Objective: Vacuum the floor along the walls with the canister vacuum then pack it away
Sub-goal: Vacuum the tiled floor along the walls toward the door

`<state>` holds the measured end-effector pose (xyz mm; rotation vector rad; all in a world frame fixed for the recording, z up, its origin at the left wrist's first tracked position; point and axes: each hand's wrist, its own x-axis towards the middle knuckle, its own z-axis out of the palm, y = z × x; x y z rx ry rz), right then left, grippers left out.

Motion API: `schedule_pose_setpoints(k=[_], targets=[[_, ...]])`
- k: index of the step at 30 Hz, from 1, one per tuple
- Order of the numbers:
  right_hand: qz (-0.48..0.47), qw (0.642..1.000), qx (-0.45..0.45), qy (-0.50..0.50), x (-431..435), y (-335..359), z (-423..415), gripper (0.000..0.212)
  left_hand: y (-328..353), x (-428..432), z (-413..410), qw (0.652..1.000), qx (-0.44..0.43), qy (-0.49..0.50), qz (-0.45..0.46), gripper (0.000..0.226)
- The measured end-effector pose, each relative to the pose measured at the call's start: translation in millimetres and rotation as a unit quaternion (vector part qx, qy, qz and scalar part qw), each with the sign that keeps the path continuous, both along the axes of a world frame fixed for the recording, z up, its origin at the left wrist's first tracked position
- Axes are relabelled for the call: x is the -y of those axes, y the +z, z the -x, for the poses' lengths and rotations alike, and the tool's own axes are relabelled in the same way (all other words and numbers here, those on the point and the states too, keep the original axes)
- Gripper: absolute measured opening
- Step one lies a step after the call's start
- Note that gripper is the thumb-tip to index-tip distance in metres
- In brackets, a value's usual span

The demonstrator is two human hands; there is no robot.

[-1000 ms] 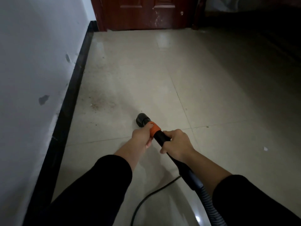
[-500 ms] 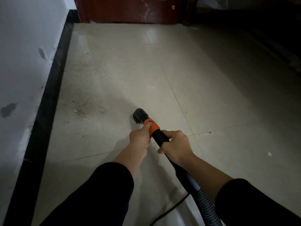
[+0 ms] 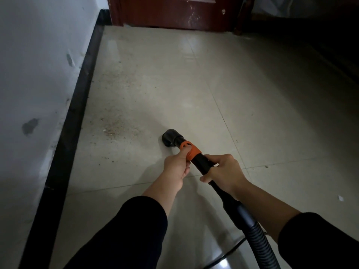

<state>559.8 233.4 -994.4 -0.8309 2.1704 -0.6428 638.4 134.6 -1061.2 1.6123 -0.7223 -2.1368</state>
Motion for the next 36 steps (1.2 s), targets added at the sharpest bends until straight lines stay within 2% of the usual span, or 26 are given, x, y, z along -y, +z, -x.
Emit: schedule_pose_setpoints(k=[4, 16, 36], targets=[[0.007, 0.999, 0.034, 0.004, 3.5, -3.2, -10.5, 0.052, -0.5, 0.7, -14.5, 0.999, 0.004, 0.033, 0.001, 0.036], [0.02, 0.994, 0.091, 0.06, -0.6, -9.4, -51.7, 0.045, 2.9, -22.3, -64.1, 0.985, 0.064, 0.158, 0.041, 0.031], [0.025, 0.988, 0.121, 0.096, 0.4, -12.9, -86.5, 0.05, 10.9, -33.1, -103.9, 0.968, 0.071, 0.237, 0.042, 0.03]])
